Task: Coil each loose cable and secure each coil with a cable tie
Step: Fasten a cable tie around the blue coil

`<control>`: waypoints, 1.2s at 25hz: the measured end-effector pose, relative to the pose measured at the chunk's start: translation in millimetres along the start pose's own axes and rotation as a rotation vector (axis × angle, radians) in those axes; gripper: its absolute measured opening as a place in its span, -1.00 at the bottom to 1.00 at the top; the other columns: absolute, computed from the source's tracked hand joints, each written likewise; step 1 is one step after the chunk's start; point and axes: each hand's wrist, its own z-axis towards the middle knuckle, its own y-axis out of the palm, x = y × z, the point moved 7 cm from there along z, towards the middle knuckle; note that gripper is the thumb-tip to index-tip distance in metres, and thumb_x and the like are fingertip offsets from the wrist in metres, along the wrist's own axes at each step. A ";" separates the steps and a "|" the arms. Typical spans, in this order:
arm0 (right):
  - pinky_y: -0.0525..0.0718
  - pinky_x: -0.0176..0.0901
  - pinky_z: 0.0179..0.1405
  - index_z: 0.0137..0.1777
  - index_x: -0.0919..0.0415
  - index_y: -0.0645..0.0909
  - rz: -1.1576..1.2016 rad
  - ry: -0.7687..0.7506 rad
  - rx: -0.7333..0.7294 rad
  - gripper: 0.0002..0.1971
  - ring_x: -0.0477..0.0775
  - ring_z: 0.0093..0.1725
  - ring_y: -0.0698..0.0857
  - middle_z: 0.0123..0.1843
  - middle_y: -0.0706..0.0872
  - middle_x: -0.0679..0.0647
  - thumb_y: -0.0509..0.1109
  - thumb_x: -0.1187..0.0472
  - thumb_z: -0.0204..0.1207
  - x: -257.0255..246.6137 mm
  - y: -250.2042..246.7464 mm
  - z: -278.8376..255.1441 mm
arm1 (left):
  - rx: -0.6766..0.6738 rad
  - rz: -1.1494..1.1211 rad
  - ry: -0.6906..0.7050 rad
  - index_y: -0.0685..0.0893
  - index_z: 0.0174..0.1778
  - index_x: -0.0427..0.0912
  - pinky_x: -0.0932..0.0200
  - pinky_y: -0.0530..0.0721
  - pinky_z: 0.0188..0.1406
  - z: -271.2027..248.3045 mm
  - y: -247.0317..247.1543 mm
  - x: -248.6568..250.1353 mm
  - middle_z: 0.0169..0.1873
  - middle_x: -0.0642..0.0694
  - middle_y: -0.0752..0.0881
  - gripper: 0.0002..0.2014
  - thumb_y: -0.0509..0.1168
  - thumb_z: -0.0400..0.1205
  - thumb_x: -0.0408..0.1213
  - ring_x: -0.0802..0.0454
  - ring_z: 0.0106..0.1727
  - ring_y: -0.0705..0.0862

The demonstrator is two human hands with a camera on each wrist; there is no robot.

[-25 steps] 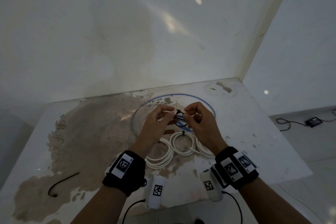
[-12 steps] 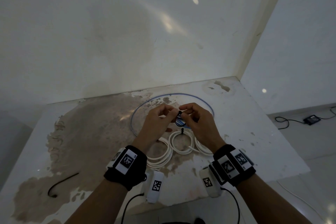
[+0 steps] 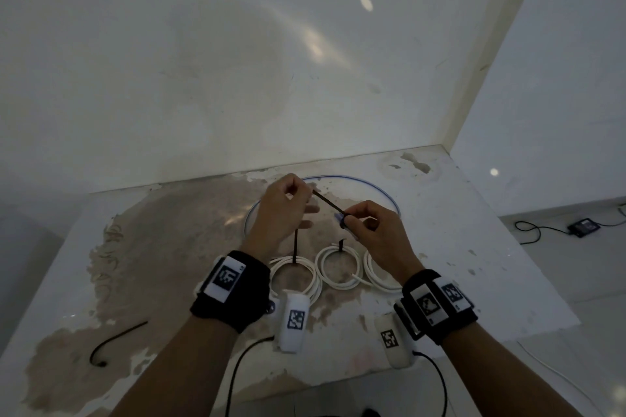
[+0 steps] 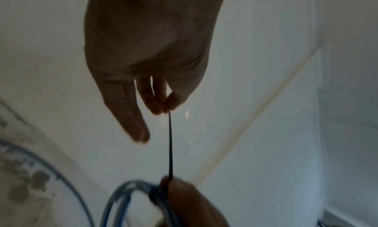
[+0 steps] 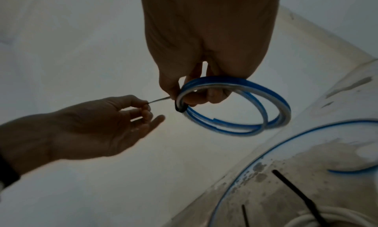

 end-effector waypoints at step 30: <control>0.76 -0.16 -0.29 0.03 0.20 0.62 0.076 -0.027 0.072 -0.98 0.04 -0.24 0.79 -0.16 0.80 0.10 0.38 0.31 0.65 23.7 -26.4 -7.9 | -0.298 0.021 -0.062 0.45 -0.42 -0.23 -0.05 0.81 -0.03 -8.9 89.5 -20.3 -0.40 -0.11 0.60 -0.56 0.09 0.80 -0.17 0.01 -0.29 0.67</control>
